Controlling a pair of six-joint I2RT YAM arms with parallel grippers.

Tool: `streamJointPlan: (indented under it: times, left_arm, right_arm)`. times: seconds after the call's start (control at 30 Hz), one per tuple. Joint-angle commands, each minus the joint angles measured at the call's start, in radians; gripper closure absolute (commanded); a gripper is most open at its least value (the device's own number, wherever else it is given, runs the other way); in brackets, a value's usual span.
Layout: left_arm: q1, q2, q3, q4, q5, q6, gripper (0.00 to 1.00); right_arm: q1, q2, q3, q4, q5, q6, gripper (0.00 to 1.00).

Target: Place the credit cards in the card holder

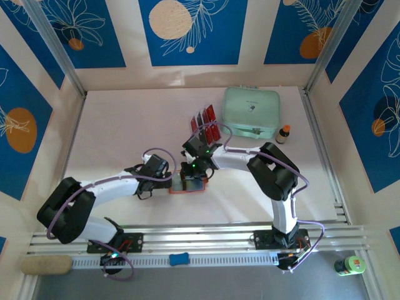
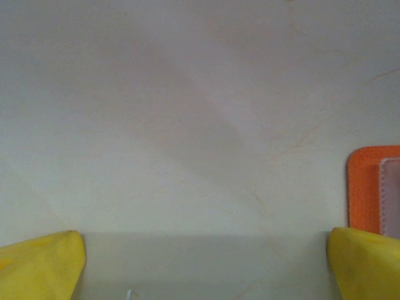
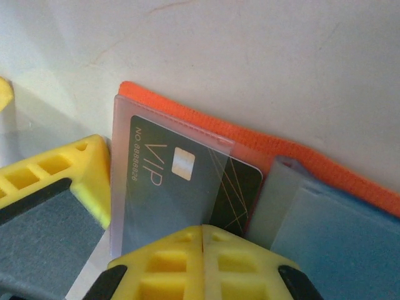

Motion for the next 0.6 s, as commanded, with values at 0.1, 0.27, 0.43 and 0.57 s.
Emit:
streamJointPlan:
  times: [0.1,0.27,0.43,0.57]
  left_arm:
    - [0.012,0.003,-0.018,0.014,0.015,0.008,0.0]
    - [0.011,-0.007,-0.018,0.008,0.014,0.008,0.0]
    - [0.012,-0.008,-0.021,0.008,0.014,0.008,0.0]
    - [0.012,-0.01,-0.022,0.008,0.014,0.008,0.0]
  right_arm:
    - [0.0,-0.016,0.019,-0.026,-0.019,-0.012,0.97]
    - [-0.01,-0.077,0.009,-0.055,0.029,-0.027,0.97]
    - [-0.008,-0.069,0.024,-0.098,0.061,-0.053,0.98]
    - [-0.002,-0.046,0.03,-0.113,0.076,-0.059,0.98]
